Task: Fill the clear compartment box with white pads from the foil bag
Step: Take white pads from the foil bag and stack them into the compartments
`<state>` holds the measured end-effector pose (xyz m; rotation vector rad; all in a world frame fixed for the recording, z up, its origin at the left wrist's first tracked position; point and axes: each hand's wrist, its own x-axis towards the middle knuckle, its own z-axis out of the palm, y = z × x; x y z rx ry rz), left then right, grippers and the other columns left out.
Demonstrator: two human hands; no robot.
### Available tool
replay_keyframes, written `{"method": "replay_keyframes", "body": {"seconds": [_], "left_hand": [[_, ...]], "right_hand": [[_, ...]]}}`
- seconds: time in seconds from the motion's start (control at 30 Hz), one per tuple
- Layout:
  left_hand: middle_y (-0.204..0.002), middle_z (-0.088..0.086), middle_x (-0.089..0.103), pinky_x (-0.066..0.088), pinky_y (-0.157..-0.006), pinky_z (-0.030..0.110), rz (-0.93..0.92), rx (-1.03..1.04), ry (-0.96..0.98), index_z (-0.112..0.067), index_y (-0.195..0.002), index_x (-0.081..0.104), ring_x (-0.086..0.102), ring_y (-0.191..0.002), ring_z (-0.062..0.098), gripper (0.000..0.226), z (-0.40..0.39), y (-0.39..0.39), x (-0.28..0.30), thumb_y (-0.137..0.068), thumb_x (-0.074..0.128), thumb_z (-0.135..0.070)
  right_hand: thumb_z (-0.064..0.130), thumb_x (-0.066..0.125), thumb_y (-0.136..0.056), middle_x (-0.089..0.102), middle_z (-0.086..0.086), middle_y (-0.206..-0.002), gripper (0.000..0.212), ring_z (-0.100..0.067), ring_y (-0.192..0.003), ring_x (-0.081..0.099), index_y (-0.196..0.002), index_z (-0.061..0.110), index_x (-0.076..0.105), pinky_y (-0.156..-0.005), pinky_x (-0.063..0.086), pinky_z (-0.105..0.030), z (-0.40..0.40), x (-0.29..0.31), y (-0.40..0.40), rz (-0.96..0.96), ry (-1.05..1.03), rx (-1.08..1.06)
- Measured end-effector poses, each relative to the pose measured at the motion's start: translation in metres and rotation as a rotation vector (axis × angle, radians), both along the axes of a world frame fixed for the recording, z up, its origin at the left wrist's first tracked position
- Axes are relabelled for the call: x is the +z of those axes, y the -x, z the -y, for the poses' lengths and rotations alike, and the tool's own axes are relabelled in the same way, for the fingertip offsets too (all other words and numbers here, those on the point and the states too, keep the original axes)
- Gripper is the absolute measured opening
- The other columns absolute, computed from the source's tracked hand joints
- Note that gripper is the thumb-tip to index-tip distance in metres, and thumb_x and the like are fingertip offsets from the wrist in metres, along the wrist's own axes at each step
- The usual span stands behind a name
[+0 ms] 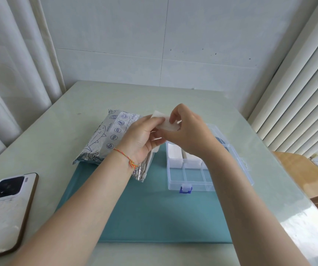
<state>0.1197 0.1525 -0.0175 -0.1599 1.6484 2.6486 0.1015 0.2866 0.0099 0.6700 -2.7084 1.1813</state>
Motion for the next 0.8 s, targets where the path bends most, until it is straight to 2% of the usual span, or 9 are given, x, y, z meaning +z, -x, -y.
{"method": "replay_keyframes", "body": {"seconds": [0.13,0.2,0.27,0.37,0.43,0.53,0.6,0.67,0.8], "left_hand": [[-0.077,0.001,0.065,0.053,-0.061,0.020,-0.020,-0.089,-0.141,-0.014,-0.095,0.065,0.061,-0.063,0.008,0.012,0.004,0.000,0.000,-0.088,0.063,-0.023],[-0.081,0.003,0.068,0.052,-0.061,0.019,-0.036,-0.156,-0.160,-0.012,-0.103,0.068,0.063,-0.066,0.009,0.024,0.006,0.001,-0.001,-0.087,0.063,-0.029],[-0.081,0.004,0.067,0.051,-0.060,0.017,-0.011,-0.183,-0.157,-0.013,-0.093,0.073,0.062,-0.067,0.009,0.025,0.008,0.001,-0.001,-0.086,0.063,-0.034],[-0.082,0.002,0.063,0.050,-0.052,0.015,0.079,-0.186,-0.169,-0.014,-0.083,0.070,0.057,-0.067,0.009,0.026,0.011,0.004,-0.003,-0.079,0.067,-0.040],[-0.079,0.001,0.057,0.044,-0.042,0.015,0.128,-0.206,-0.158,-0.014,-0.078,0.072,0.047,-0.055,0.007,0.029,0.012,0.004,-0.004,-0.076,0.069,-0.043],[-0.086,-0.001,0.062,0.037,-0.038,0.015,0.149,-0.275,-0.141,-0.015,-0.083,0.073,0.041,-0.051,0.005,0.029,0.010,0.002,-0.004,-0.078,0.067,-0.043],[-0.090,-0.006,0.064,0.033,-0.041,0.014,0.135,-0.339,-0.106,-0.024,-0.093,0.069,0.044,-0.057,0.004,0.025,0.007,-0.001,-0.003,-0.082,0.062,-0.045],[-0.086,-0.012,0.064,0.033,-0.049,0.017,0.116,-0.413,-0.069,-0.032,-0.091,0.069,0.050,-0.058,0.003,0.022,0.003,-0.004,-0.002,-0.088,0.055,-0.049],[-0.083,-0.005,0.067,0.050,-0.073,0.032,0.172,-0.427,-0.135,-0.026,-0.088,0.069,0.061,-0.076,0.014,0.035,-0.005,-0.006,0.000,-0.091,0.049,-0.054]], "right_hand": [[0.040,0.074,-0.079,0.057,0.003,-0.079,0.039,-0.017,-0.064,0.054,-0.091,0.013,0.049,-0.056,0.046,-0.021,0.002,0.002,0.000,-0.026,0.067,-0.023],[0.046,0.075,-0.078,0.062,0.001,-0.079,0.041,-0.021,-0.067,0.063,-0.087,0.016,0.048,-0.064,0.057,-0.033,0.003,0.002,0.001,0.008,0.117,-0.013],[0.049,0.078,-0.075,0.066,-0.002,-0.084,0.044,-0.020,-0.067,0.067,-0.086,0.019,0.047,-0.066,0.057,-0.043,0.000,0.003,0.002,0.058,0.093,0.053],[0.052,0.084,-0.065,0.064,0.004,-0.097,0.051,-0.013,-0.084,0.064,-0.093,0.024,0.052,-0.073,0.055,-0.033,-0.011,0.006,0.003,0.093,-0.053,0.151],[0.052,0.086,-0.061,0.056,0.009,-0.111,0.058,-0.007,-0.101,0.057,-0.100,0.027,0.052,-0.083,0.049,-0.025,-0.017,0.009,0.003,0.033,-0.073,0.154],[0.052,0.087,-0.057,0.047,0.016,-0.128,0.070,-0.003,-0.113,0.049,-0.108,0.029,0.045,-0.095,0.047,-0.031,-0.019,0.012,0.001,0.028,-0.086,0.175],[0.047,0.088,-0.057,0.049,0.016,-0.127,0.069,-0.002,-0.105,0.053,-0.105,0.028,0.043,-0.094,0.050,-0.035,-0.018,0.013,-0.002,0.086,-0.106,0.201],[0.042,0.087,-0.060,0.055,0.007,-0.113,0.064,-0.010,-0.095,0.055,-0.102,0.021,0.044,-0.086,0.052,-0.037,-0.014,0.013,-0.005,0.093,-0.146,0.205],[0.037,0.081,-0.069,0.057,-0.001,-0.098,0.051,-0.023,-0.088,0.055,-0.096,0.013,0.046,-0.078,0.050,-0.038,-0.008,0.010,-0.007,0.028,-0.196,0.172]]}}
